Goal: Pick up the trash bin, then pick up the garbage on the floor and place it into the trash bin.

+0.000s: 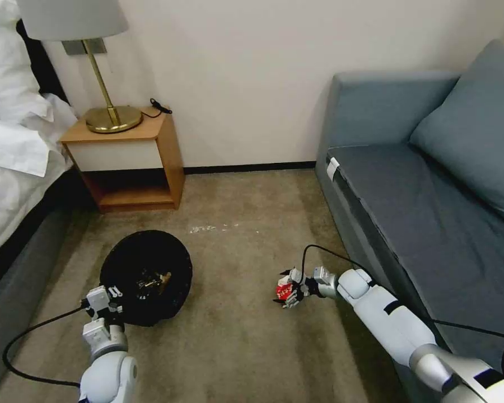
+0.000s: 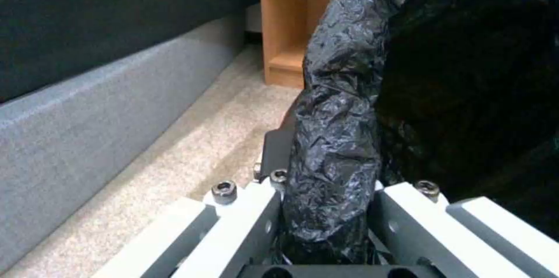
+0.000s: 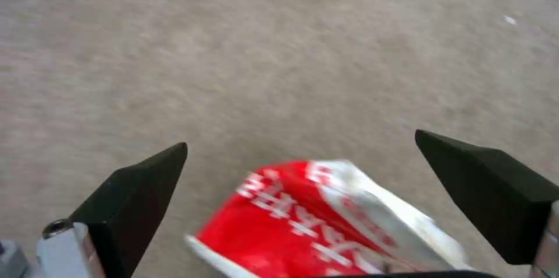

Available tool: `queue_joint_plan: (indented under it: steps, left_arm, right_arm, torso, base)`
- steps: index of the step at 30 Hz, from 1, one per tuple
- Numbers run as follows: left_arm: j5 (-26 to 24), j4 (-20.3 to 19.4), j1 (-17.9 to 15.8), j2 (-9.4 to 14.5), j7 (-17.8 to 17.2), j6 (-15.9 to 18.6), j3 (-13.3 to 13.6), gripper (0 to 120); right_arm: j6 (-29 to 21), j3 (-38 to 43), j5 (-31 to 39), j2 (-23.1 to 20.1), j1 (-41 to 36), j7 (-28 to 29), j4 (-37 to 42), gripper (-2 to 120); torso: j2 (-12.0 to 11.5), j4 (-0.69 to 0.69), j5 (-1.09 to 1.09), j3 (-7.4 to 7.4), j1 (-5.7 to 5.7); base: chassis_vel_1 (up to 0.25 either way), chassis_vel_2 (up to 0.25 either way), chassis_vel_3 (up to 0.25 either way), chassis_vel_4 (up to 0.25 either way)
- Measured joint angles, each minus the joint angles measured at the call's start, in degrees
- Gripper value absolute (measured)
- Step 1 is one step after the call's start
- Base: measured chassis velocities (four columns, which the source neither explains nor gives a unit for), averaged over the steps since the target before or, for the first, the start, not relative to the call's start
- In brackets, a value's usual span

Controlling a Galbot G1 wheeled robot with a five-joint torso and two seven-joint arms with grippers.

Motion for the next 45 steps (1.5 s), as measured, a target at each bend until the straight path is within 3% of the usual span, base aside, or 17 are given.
queue_joint_plan:
  steps: [16, 21, 23, 25, 27, 29, 38, 45]
  left_arm:
    - [-0.33, -0.01, 0.31, 0.43, 0.09, -0.57, -0.03, 3]
    - [-0.5, -0.48, 0.82, 0.53, 0.14, -0.74, -0.13, 3]
    - [-0.61, -0.93, 1.19, 0.69, 0.16, -0.8, -0.29, 3]
    - [-0.63, -1.09, 1.31, 0.73, 0.17, -0.81, -0.31, 3]
    - [-0.7, -1.49, 1.5, 0.8, 0.21, -0.82, -0.35, 3]
    - [-0.72, -1.54, 1.52, 0.8, 0.2, -0.82, -0.36, 3]
    - [-0.61, -1.46, 2.2, 0.45, 0.35, -1.35, -0.15, 3]
    - [-0.51, -1.51, 2.54, 0.66, 0.49, -1.41, -0.04, 3]
  right_arm:
    - [1.06, 0.9, -3.7, 3.03, 2.79, 4.93, -10.66, 99]
    - [0.99, 0.82, -4.17, 3.65, 3.08, 4.95, -11.3, 87]
    - [0.97, 0.77, -4.21, 3.8, 3.12, 4.93, -11.35, 74]
    - [0.96, 0.76, -4.22, 3.82, 3.12, 4.93, -11.35, 71]
    - [0.99, 0.76, -4.23, 3.79, 3.05, 4.92, -11.22, 59]
    - [1.0, 0.76, -4.23, 3.78, 3.03, 4.92, -11.2, 57]
    - [1.59, 0.69, -0.72, 2.97, 2.27, 4.75, -10.15, 19]
    - [1.34, 0.68, 2.02, 2.88, 1.3, 4.06, -7.94, 0]
  torso:
    - [0.0, 0.0, 0.0, 0.0, 0.0]
    - [0.0, 0.0, 0.0, 0.0, 0.0]
    - [0.0, 0.0, 0.0, 0.0, 0.0]
    - [0.0, 0.0, 0.0, 0.0, 0.0]
    - [0.0, 0.0, 0.0, 0.0, 0.0]
    - [0.0, 0.0, 0.0, 0.0, 0.0]
    - [0.0, 0.0, 0.0, 0.0, 0.0]
    - [0.0, 0.0, 0.0, 0.0, 0.0]
  base:
    - [0.0, 0.0, 0.0, 0.0]
    - [0.0, 0.0, 0.0, 0.0]
    - [0.0, 0.0, 0.0, 0.0]
    - [0.0, 0.0, 0.0, 0.0]
    - [0.0, 0.0, 0.0, 0.0]
    - [0.0, 0.0, 0.0, 0.0]
    - [0.0, 0.0, 0.0, 0.0]
    - [0.0, 0.0, 0.0, 0.0]
